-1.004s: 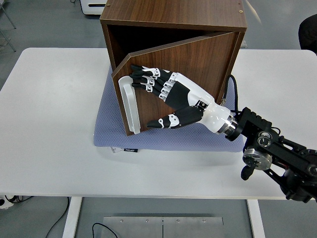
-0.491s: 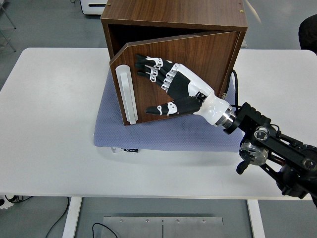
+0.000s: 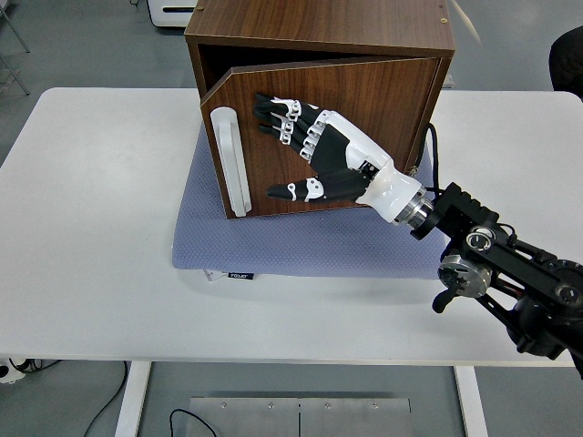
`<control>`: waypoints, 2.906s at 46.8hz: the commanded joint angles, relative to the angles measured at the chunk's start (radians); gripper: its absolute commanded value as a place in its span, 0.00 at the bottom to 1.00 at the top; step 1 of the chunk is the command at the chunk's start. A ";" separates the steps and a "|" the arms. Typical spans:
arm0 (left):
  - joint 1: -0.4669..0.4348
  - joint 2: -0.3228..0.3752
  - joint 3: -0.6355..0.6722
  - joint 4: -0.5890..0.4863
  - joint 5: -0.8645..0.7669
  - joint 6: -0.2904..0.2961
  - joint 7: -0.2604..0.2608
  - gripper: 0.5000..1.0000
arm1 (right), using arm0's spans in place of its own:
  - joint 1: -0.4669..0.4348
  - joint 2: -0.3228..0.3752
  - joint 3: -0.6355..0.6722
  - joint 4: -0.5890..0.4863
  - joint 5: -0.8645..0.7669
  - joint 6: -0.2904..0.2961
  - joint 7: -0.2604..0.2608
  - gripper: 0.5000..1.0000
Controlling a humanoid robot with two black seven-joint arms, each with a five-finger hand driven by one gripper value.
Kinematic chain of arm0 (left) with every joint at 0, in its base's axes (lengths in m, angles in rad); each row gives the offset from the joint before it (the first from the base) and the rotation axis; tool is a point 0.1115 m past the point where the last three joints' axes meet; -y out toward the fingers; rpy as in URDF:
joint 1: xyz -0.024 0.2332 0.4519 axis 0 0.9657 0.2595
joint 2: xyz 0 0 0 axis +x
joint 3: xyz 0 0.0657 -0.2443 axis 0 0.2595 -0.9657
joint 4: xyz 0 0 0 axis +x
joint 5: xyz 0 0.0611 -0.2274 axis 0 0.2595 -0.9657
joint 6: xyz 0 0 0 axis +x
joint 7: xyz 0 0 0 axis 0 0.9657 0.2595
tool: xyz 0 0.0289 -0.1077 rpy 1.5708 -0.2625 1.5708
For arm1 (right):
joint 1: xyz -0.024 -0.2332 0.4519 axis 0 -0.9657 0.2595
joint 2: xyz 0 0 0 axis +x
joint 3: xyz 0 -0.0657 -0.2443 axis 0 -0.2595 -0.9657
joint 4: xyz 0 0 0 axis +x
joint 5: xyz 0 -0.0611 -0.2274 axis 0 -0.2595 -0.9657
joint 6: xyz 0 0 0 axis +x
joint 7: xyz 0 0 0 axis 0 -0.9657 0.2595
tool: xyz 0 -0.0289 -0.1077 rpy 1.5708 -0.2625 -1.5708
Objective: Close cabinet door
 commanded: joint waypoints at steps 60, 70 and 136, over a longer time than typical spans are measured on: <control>0.000 0.000 0.000 0.000 0.000 0.000 0.000 1.00 | 0.123 0.094 0.000 -0.135 0.109 -0.143 -0.067 1.00; 0.001 0.000 0.000 0.000 0.000 0.000 0.000 1.00 | 0.106 0.084 0.000 -0.107 0.109 -0.096 -0.053 1.00; 0.001 0.000 0.000 0.000 0.000 0.000 0.000 1.00 | -0.251 -0.344 0.195 0.089 0.090 0.205 0.187 1.00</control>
